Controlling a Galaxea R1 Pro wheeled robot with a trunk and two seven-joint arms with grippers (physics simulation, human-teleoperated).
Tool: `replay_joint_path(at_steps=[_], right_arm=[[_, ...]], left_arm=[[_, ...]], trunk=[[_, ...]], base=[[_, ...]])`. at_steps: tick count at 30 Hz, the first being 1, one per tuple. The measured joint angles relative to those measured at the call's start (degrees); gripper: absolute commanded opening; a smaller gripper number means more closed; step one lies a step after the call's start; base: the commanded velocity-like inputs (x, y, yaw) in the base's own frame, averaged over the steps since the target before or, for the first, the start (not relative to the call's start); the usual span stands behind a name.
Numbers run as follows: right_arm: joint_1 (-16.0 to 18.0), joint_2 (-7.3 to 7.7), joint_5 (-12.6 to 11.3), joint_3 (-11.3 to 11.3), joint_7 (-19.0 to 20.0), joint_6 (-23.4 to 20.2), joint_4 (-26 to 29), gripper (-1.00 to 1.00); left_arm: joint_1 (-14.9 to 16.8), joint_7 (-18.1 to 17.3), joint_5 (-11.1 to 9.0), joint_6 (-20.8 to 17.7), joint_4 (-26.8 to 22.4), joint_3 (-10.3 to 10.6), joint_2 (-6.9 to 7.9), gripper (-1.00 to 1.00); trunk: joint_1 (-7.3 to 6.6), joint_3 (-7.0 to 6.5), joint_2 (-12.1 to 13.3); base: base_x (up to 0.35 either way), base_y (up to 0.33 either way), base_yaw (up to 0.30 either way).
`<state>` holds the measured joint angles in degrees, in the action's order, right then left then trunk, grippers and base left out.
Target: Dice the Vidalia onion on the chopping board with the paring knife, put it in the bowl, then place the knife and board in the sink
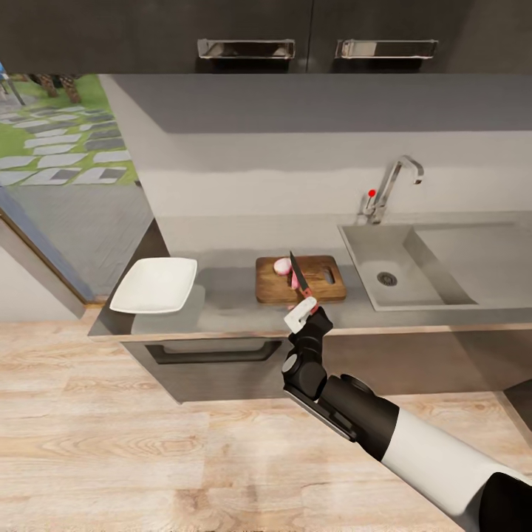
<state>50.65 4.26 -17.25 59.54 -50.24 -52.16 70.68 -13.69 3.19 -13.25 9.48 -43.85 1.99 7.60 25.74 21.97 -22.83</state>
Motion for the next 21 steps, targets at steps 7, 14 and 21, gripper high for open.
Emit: replay_joint_path(at_steps=[7,14,21], right_arm=[[0.0,0.07,1.2,0.0,0.0,-0.6,0.5,-1.00],[0.0,0.08,0.6,0.0,0.0,-0.3,1.2,-1.00],[0.0,0.05,-2.7,0.0,0.0,1.0,-0.1,-1.00]], left_arm=[[0.0,0.0,0.0,0.0,0.0,0.0,0.00,1.00],[0.0,0.0,0.0,0.0,0.0,0.0,0.00,1.00],[0.0,0.0,0.0,0.0,0.1,0.0,0.00,1.00]], trunk=[[-0.01,0.64,0.0],[-0.01,0.84,0.0],[0.01,0.85,0.0]], base=[[0.000,0.000,0.000],[0.000,0.000,0.000],[0.000,0.000,0.000]])
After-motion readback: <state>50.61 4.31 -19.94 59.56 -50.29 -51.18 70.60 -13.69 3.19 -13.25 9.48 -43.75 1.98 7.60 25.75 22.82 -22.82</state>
